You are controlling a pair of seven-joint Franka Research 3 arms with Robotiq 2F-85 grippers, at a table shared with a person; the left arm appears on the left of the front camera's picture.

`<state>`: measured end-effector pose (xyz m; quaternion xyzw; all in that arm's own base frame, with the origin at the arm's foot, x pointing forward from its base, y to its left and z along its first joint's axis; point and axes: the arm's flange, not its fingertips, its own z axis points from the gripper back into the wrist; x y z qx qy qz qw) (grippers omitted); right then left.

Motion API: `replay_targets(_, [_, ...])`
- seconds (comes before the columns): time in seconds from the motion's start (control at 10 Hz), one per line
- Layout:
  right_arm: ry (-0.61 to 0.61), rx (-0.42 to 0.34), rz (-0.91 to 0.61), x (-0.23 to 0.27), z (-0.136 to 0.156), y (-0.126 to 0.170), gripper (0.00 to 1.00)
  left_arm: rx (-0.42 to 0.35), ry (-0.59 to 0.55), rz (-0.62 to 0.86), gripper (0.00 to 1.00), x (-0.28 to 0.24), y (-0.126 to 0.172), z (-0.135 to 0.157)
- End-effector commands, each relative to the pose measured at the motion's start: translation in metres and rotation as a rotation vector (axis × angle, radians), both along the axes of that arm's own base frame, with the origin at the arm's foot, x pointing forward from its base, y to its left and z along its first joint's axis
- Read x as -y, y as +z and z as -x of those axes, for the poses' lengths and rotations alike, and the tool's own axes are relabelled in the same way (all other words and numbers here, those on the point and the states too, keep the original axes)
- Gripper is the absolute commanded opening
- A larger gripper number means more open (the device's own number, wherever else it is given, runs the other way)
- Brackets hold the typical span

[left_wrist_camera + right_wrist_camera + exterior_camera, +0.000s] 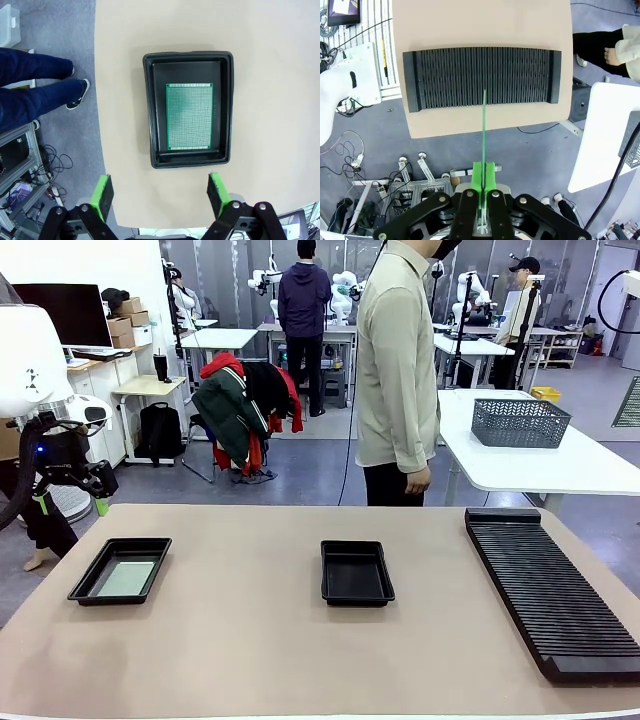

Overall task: Inspect and transfer BCBs to ESD trays.
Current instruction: Pick up the Blank PCB from the PCB Rack and place it in the right ESD tray.

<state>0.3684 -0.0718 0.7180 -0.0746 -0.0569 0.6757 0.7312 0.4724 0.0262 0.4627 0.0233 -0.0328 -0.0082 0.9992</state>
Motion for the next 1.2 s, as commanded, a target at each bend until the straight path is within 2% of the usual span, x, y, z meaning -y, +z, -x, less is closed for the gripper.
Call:
replay_targets(0.0, [0.003,0.000,0.004,-0.003,0.000,0.000,0.00,0.006,0.001,0.000,1.00,0.000,-0.001,0.001])
replay_targets(0.1, [0.000,0.000,0.000,0.000,0.000,0.000,0.02,0.006,0.001,0.000,1.00,0.000,-0.001,0.001])
replay_targets(0.2, [-0.030,-0.041,-0.113,0.006,-0.007,0.000,0.02,0.006,0.001,0.000,1.00,0.000,-0.001,0.001])
replay_targets(0.4, [-0.217,-0.046,-0.240,0.003,-0.020,-0.009,0.02,0.006,0.001,0.000,1.00,0.000,-0.001,0.001])
replay_targets(0.6, [-0.481,-0.080,-0.399,0.009,-0.028,-0.021,0.02,0.006,0.001,0.000,1.00,0.000,-0.001,0.001])
replay_targets(0.8, [-0.662,-0.152,-0.547,0.010,-0.028,-0.041,0.02,0.006,0.001,0.000,1.00,0.000,-0.001,0.001])
replay_targets(1.1, [-0.886,-0.287,-0.675,-0.001,-0.029,-0.090,0.02,0.006,0.001,0.000,1.00,0.000,-0.001,0.001])
